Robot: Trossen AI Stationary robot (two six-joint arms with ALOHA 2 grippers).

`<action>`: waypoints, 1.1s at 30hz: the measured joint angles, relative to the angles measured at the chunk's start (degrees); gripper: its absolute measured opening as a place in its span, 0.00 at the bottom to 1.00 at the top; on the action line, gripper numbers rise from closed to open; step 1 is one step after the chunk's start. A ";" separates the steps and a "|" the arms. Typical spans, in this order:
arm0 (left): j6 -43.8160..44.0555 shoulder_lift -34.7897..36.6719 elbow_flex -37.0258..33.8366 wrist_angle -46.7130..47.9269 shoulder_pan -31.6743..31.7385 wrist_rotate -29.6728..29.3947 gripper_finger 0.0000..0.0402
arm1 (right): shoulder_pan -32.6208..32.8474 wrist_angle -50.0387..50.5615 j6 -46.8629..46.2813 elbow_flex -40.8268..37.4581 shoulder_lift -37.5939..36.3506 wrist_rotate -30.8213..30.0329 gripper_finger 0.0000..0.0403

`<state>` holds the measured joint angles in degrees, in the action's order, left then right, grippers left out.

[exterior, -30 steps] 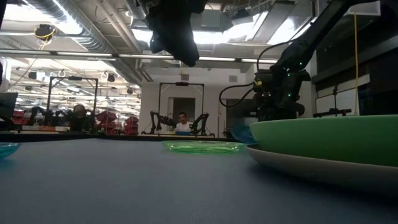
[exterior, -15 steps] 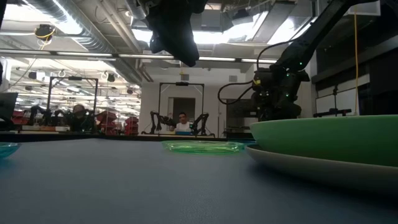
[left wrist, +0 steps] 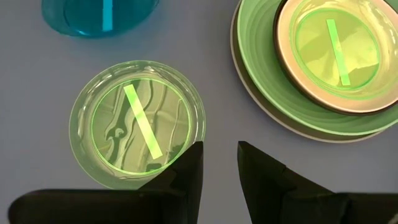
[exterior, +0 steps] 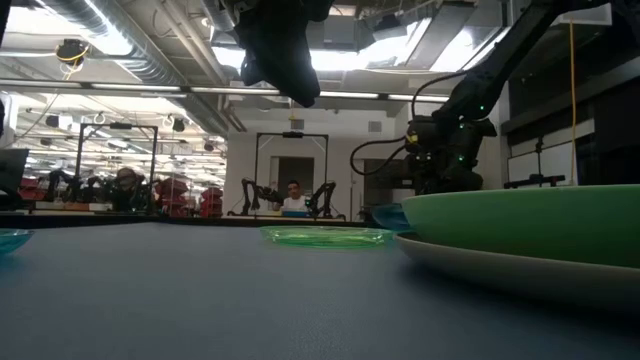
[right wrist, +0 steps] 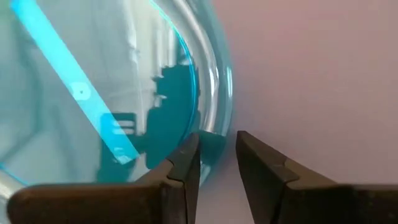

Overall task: Stack plastic plates
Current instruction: Stack the top blue plate on top of the small green plate

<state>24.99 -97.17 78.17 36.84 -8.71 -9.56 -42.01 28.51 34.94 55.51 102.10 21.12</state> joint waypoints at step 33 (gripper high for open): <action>-0.04 0.00 0.00 0.00 0.00 0.00 0.23 | 0.04 0.22 -0.20 -0.07 0.15 3.54 0.01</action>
<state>24.95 -97.17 78.17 36.84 -8.71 -9.57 -41.98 28.73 34.74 55.44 102.26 24.67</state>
